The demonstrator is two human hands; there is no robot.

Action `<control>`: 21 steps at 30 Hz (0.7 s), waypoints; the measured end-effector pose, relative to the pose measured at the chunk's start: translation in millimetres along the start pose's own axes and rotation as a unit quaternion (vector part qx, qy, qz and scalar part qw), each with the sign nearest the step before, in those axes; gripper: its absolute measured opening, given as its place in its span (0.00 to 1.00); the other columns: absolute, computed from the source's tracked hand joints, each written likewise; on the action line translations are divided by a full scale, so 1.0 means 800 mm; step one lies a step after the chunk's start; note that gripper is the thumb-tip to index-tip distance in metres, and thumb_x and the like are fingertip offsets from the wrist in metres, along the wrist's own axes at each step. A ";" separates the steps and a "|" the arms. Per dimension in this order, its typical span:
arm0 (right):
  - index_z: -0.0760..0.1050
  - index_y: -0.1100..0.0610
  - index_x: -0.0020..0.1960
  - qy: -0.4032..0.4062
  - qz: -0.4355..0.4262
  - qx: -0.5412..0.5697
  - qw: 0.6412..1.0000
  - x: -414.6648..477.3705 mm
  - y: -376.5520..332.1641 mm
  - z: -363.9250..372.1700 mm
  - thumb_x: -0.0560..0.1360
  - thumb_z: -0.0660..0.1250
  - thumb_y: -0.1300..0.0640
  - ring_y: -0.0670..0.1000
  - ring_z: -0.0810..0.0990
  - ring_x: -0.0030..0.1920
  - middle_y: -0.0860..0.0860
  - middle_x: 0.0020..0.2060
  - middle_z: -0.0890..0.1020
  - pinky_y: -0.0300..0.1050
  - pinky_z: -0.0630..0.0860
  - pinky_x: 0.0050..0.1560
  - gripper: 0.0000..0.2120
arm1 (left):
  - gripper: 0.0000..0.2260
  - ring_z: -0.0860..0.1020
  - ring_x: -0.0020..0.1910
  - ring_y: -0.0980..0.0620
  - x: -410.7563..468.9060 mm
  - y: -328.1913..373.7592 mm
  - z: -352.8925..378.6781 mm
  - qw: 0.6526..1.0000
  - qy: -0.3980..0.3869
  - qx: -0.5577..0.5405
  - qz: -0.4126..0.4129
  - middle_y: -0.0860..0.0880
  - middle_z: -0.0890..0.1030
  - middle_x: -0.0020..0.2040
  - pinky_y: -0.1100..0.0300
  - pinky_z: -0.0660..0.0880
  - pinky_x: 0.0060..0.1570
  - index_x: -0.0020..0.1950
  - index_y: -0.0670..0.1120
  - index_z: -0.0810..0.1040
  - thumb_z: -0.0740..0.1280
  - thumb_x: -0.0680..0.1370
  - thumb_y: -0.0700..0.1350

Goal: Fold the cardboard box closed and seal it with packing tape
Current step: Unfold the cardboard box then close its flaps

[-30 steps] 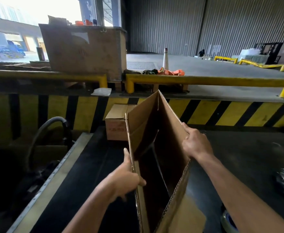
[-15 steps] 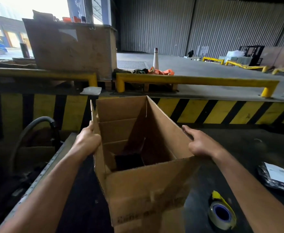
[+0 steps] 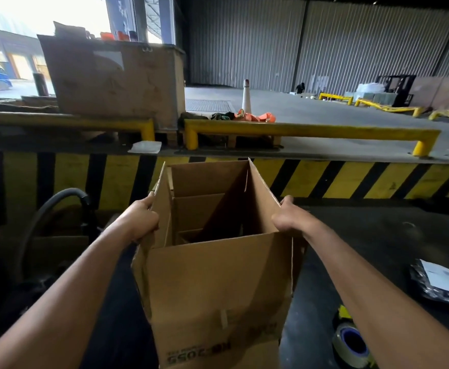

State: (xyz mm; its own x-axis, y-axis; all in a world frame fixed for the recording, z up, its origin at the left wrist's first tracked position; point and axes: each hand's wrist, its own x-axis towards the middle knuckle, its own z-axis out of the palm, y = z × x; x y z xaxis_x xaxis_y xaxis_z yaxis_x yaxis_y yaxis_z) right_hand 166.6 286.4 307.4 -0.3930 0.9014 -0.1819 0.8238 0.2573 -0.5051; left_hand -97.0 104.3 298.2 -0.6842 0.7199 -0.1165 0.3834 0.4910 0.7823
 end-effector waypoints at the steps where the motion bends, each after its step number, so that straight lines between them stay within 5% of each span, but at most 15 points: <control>1: 0.39 0.52 0.80 -0.001 -0.011 0.006 1.000 0.004 -0.002 0.002 0.77 0.62 0.66 0.55 0.77 0.46 0.61 0.57 0.74 0.49 0.76 0.43 0.41 | 0.38 0.81 0.49 0.45 0.001 -0.002 0.001 1.000 -0.004 -0.003 -0.001 0.51 0.77 0.51 0.47 0.82 0.50 0.83 0.58 0.52 0.64 0.79 0.36; 4: 0.32 0.43 0.78 -0.018 -0.043 -0.013 0.999 0.009 -0.011 0.010 0.78 0.62 0.67 0.51 0.75 0.35 0.56 0.42 0.74 0.44 0.70 0.31 0.47 | 0.38 0.80 0.49 0.46 0.003 -0.005 -0.002 1.000 -0.001 0.003 0.003 0.49 0.77 0.56 0.52 0.79 0.44 0.83 0.58 0.53 0.65 0.78 0.36; 9: 0.30 0.41 0.77 -0.012 -0.057 -0.005 0.998 0.005 -0.021 0.040 0.77 0.64 0.65 0.53 0.75 0.38 0.60 0.51 0.77 0.44 0.71 0.33 0.49 | 0.36 0.82 0.41 0.48 0.006 -0.020 -0.017 0.999 0.035 0.015 -0.001 0.48 0.81 0.50 0.58 0.75 0.34 0.82 0.55 0.59 0.63 0.77 0.33; 11: 0.33 0.42 0.78 -0.012 -0.078 0.002 0.997 0.003 -0.025 0.059 0.77 0.64 0.64 0.55 0.76 0.44 0.62 0.62 0.74 0.47 0.74 0.40 0.48 | 0.36 0.82 0.42 0.47 0.006 -0.032 -0.025 0.998 0.057 0.016 -0.008 0.45 0.82 0.55 0.58 0.76 0.36 0.82 0.55 0.60 0.63 0.77 0.33; 14: 0.36 0.42 0.79 -0.024 -0.092 0.012 0.995 -0.008 -0.019 0.091 0.77 0.65 0.64 0.55 0.77 0.49 0.61 0.65 0.73 0.52 0.77 0.51 0.46 | 0.37 0.83 0.45 0.45 0.004 -0.059 -0.034 0.997 0.069 0.025 -0.019 0.43 0.81 0.61 0.53 0.81 0.43 0.82 0.57 0.59 0.64 0.77 0.35; 21: 0.40 0.40 0.79 -0.003 -0.081 0.024 0.996 -0.021 -0.004 0.126 0.77 0.63 0.64 0.57 0.79 0.51 0.60 0.62 0.75 0.51 0.78 0.47 0.44 | 0.38 0.82 0.50 0.46 -0.001 -0.112 -0.025 0.998 0.033 -0.039 -0.039 0.49 0.78 0.63 0.46 0.82 0.54 0.82 0.57 0.59 0.63 0.77 0.30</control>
State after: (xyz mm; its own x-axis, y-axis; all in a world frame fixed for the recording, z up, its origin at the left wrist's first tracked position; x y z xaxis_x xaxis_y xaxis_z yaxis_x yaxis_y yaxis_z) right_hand 129.3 235.2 227.2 -0.5222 0.8470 -0.1001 0.7288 0.3822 -0.5681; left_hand -143.0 49.7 240.3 -0.7503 0.6460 -0.1402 0.2796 0.5024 0.8182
